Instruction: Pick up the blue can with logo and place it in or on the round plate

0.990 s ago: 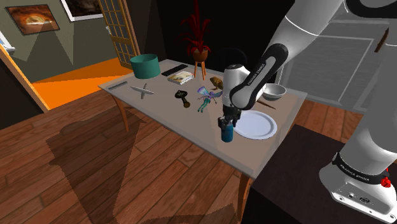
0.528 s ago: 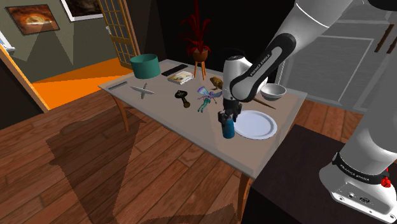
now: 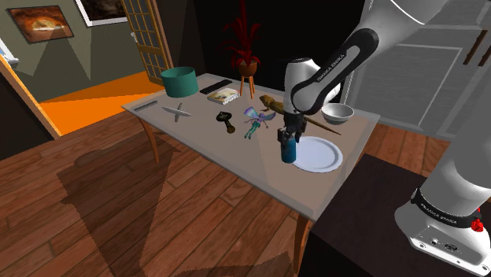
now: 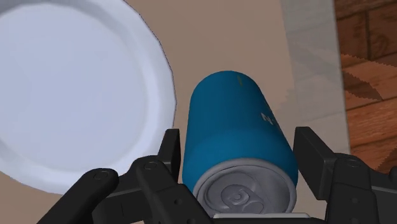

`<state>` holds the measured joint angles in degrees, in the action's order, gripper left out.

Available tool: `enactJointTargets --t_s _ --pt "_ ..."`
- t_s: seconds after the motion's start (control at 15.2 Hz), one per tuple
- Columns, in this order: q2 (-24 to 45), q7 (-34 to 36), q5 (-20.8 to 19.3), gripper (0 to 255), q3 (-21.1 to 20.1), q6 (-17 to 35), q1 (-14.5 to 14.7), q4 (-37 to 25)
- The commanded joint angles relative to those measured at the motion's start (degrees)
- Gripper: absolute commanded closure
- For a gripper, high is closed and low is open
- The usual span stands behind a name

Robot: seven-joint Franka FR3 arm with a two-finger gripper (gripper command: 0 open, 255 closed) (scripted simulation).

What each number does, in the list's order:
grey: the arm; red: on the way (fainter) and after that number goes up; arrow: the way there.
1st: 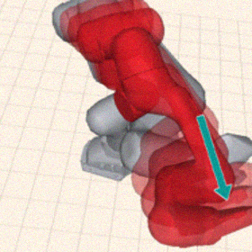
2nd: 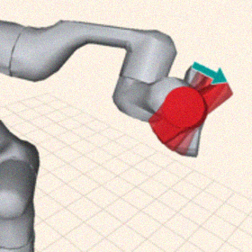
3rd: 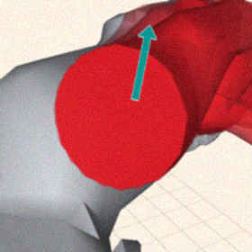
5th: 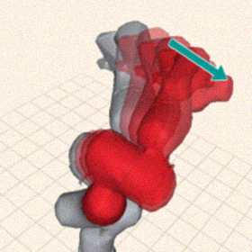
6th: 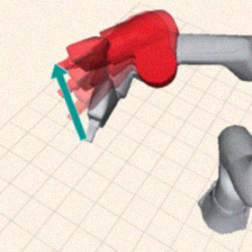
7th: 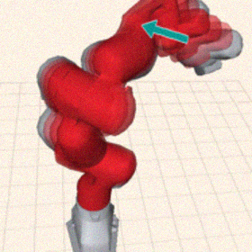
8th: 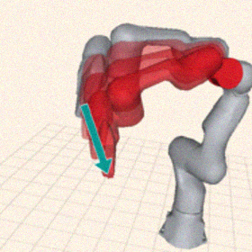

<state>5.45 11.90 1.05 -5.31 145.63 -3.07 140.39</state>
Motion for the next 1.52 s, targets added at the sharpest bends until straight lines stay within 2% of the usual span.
enactJointTargets --t_s 0.0,0.46,0.86,1.45 --pt "-1.3 -3.4 0.4 255 1.3 -0.8 -1.8 0.6" --pt "-4.0 -14.6 0.7 255 6.4 -2.7 -7.6 1.5" --pt "-4.2 -24.1 0.7 255 11.1 -5.1 -12.4 -0.4" --pt "2.0 -25.2 2.1 255 10.8 2.0 -12.5 0.6"
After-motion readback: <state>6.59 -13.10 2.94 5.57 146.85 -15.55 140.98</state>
